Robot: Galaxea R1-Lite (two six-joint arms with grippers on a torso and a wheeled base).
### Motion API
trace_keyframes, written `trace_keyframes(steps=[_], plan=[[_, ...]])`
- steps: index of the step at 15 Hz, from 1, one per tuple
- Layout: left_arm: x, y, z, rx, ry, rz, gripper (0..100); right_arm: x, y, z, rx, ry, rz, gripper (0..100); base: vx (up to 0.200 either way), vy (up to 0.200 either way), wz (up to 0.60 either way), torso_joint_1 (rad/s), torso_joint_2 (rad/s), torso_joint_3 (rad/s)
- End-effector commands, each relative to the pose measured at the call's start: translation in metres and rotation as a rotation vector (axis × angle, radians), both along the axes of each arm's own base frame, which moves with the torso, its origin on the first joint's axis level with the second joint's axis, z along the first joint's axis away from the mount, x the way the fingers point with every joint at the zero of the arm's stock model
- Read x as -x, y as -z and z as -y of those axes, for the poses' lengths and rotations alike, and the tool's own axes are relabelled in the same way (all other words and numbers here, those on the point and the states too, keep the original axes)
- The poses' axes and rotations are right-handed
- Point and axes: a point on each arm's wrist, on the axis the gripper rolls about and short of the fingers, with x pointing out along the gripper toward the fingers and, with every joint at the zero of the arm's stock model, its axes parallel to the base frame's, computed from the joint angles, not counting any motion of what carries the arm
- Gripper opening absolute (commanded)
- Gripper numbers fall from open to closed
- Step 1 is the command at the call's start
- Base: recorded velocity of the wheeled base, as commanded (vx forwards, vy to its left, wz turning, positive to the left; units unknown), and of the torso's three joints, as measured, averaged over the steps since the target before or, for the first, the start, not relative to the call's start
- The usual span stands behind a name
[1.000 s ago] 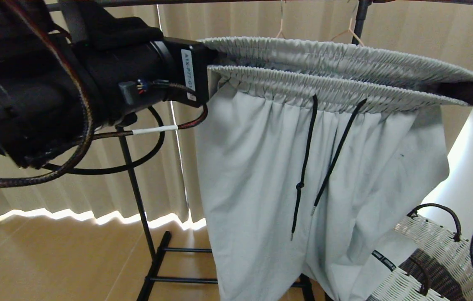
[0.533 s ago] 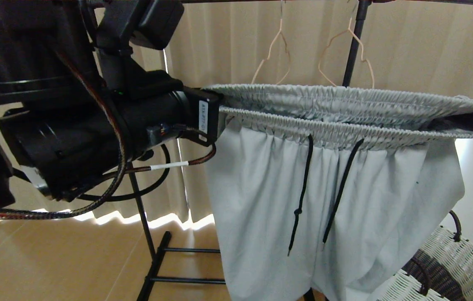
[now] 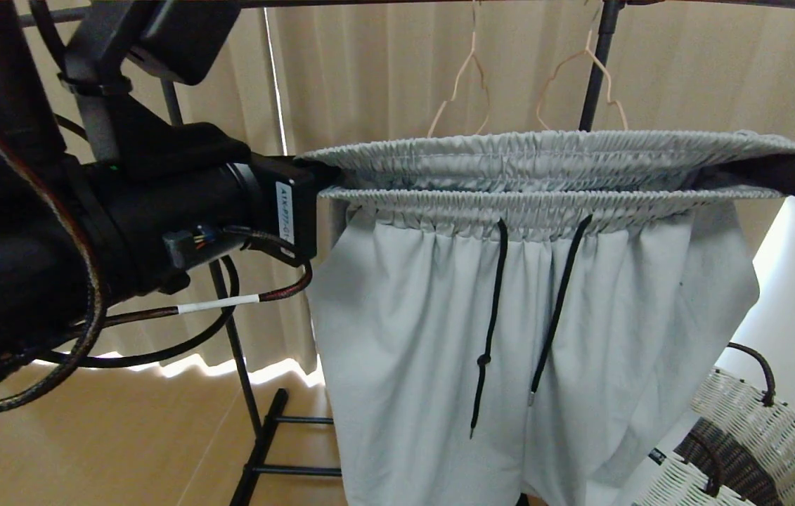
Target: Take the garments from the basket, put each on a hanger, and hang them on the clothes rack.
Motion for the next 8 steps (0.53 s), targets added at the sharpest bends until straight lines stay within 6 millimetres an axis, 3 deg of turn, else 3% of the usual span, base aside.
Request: trace_keyframes(steps=[1, 5, 6, 8], plan=[[0.0035, -0.0045, -0.0045, 0.013, -0.004, 0.014, 0, -0.0118, 0.0024, -0.008, 0.009, 0.0, -0.012, 0, 0.0, 0.0, 0.0, 0.0, 0.0, 0.0], [0.0064, -0.001, -0.0073, 0.009, -0.004, 0.008, 0, -0.0107, 0.0039, -0.0073, 0.014, 0.002, -0.02, 0, 0.0, 0.0, 0.0, 0.0, 0.0, 0.0], [0.0055, -0.0007, -0.0075, 0.008, -0.007, 0.006, 0, -0.0103, 0.0043, -0.007, 0.015, 0.002, -0.021, 100, 0.0, 0.0, 0.0, 0.0, 0.0, 0.0], [0.0035, -0.0012, -0.0091, 0.008, -0.016, 0.008, 0, -0.0093, 0.0048, -0.0063, 0.015, 0.002, -0.021, 100, 0.0, 0.0, 0.0, 0.0, 0.0, 0.0]])
